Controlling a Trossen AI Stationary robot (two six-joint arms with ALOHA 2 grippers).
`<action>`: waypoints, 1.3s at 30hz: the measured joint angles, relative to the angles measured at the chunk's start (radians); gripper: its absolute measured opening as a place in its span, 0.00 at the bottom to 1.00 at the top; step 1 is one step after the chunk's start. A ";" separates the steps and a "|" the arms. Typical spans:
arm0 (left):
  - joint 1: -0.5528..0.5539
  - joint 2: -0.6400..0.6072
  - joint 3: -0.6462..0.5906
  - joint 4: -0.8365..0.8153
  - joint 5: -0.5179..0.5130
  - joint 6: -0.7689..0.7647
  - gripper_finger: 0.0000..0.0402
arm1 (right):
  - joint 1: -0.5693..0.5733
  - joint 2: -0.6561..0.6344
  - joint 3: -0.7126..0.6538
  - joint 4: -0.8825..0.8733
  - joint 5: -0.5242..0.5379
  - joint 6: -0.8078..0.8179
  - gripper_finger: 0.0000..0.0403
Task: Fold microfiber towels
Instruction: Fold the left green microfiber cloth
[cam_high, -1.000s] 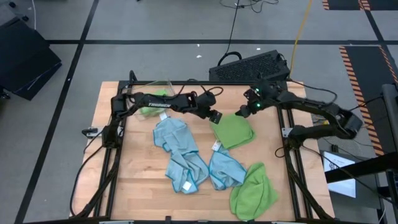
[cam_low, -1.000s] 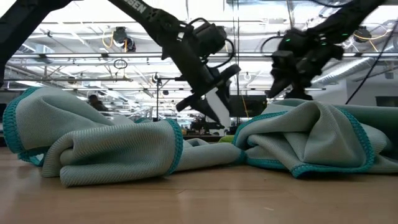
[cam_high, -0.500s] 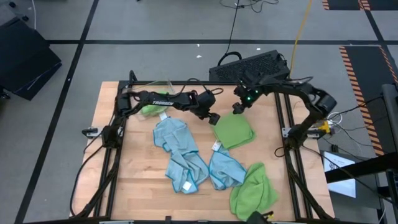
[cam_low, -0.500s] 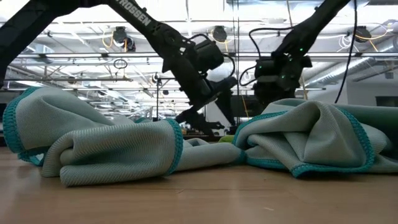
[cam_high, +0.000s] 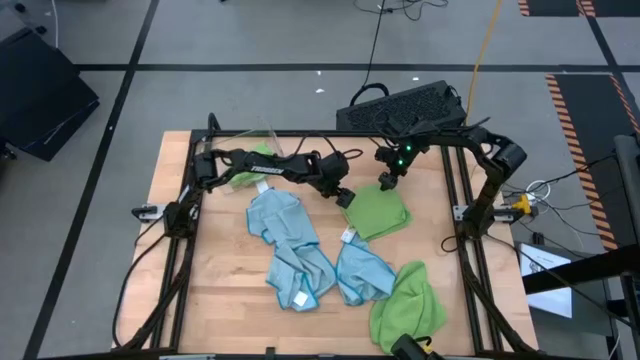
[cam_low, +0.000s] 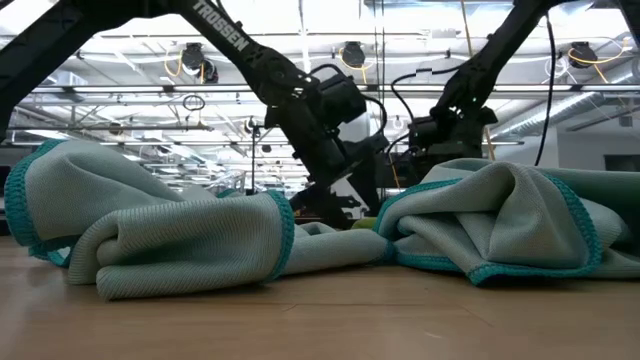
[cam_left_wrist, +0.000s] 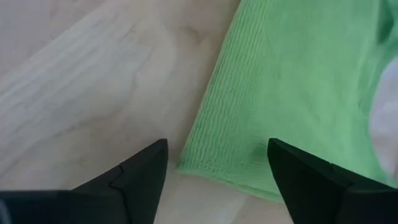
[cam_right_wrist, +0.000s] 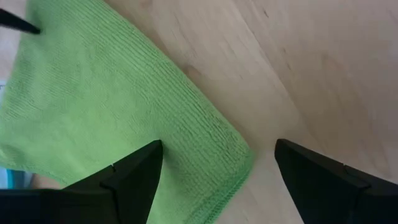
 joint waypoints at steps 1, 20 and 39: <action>-0.003 0.003 0.001 0.001 -0.003 0.007 0.65 | 0.000 0.002 0.000 0.001 0.000 -0.004 0.75; -0.079 0.015 -0.002 0.022 -0.052 0.257 0.03 | 0.006 0.010 -0.047 0.136 -0.133 -0.001 0.21; -0.080 -0.196 -0.003 0.013 -0.320 0.268 0.02 | 0.005 -0.285 -0.066 0.206 -0.123 0.024 0.01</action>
